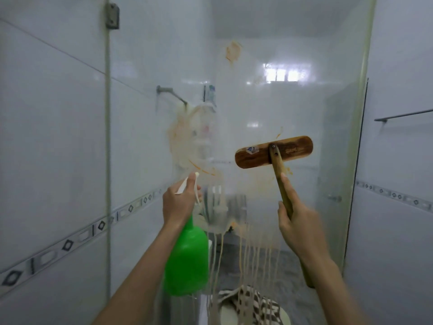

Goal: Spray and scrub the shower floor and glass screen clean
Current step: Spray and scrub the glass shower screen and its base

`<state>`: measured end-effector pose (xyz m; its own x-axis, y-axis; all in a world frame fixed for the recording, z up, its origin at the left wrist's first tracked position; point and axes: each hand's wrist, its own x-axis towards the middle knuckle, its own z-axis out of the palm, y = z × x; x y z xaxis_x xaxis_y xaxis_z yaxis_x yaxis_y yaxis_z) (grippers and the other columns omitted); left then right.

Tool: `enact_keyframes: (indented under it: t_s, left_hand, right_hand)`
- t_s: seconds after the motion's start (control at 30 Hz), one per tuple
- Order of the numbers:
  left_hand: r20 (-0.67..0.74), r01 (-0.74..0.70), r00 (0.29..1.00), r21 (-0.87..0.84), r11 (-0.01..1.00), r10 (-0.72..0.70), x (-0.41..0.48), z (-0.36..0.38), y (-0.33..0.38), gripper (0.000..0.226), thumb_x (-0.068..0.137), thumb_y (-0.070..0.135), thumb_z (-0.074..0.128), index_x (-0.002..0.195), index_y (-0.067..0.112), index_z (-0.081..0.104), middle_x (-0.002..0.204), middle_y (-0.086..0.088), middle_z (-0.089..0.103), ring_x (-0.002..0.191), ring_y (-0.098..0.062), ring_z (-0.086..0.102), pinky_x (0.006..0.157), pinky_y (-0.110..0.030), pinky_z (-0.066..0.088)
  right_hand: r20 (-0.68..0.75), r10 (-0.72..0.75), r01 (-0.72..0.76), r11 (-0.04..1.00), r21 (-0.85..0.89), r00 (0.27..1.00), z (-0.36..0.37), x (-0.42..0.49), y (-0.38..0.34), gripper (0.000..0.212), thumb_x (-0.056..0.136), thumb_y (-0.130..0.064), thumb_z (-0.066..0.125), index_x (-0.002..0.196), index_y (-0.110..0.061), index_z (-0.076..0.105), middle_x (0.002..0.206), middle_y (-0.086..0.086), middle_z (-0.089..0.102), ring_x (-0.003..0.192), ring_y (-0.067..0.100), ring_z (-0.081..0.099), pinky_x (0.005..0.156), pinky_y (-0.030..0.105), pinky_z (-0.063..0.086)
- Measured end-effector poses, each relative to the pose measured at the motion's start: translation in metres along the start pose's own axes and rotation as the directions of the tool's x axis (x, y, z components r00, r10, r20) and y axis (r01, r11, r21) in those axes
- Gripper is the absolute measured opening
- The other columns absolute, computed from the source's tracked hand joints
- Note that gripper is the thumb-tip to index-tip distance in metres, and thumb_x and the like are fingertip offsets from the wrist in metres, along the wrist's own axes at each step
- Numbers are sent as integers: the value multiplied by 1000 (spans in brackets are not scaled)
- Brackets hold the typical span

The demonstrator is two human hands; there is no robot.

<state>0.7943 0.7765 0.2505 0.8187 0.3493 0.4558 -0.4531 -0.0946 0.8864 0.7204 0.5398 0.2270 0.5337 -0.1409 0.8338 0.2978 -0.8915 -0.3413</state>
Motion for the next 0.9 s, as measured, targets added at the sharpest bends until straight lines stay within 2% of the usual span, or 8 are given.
enact_keyframes:
  t_s: [0.13,0.3,0.37,0.43,0.6,0.67,0.73,0.9]
  left_hand:
    - [-66,31,997,-30,999,-33,3,-8,-1,53,95,57,60,60,17,70,50,2,65,55,-23,67,70,-46,62]
    - [-70,-69,995,-29,997,67,12,-17,9,47,100,45,58,66,16,72,62,1,71,61,-10,68,64,-25,51]
    - [-38,-132,991,-7,991,132,18,-17,21,38,99,38,61,75,12,73,74,0,73,74,-13,67,68,-27,47]
    - [1,-177,984,39,984,177,25,-17,36,27,97,30,66,84,8,74,86,-3,74,85,-20,65,75,-32,45]
    - [54,-241,969,-15,970,242,36,-14,65,9,94,27,68,88,27,74,96,-5,76,92,-22,68,81,-31,52]
    - [40,-267,962,-60,962,270,40,-17,73,11,95,31,68,87,38,70,96,-4,76,83,-20,72,81,-35,56]
    - [29,-256,965,-130,958,262,41,-20,80,8,97,36,66,99,33,72,97,-4,74,64,-14,72,62,-28,57]
    - [-73,-277,960,-128,952,270,47,-17,101,31,98,42,63,107,16,76,78,-15,68,36,-6,52,41,-17,42]
  right_hand:
    - [33,-25,26,999,-33,999,14,-4,-7,79,95,-18,53,152,-45,6,52,1,53,38,16,46,37,36,40]
    - [51,16,-8,991,-137,999,20,-5,-22,77,98,-21,48,152,-43,-4,49,-2,46,37,13,39,34,27,28]
    - [21,-16,18,994,-106,1000,20,17,-37,75,100,-20,44,152,-41,-6,59,2,53,41,13,38,39,24,25]
    - [-57,-74,66,990,-123,996,18,60,-55,77,100,-17,42,152,-40,-9,88,18,64,47,19,41,45,27,34]
    - [-47,-50,42,984,-171,998,1,108,-80,75,99,-14,39,154,-34,-7,55,2,44,44,15,40,41,24,27]
    - [-26,-12,8,989,-149,1000,9,74,-73,75,100,-13,40,154,-35,-8,54,0,41,43,13,36,41,23,24]
    - [-5,8,-8,993,-122,1000,16,48,-71,76,100,-13,40,153,-35,-8,52,-1,40,42,13,36,40,23,26]
    - [-99,-79,62,985,-160,992,2,149,-108,76,98,-10,39,154,-34,-7,57,3,49,44,15,41,39,25,28]
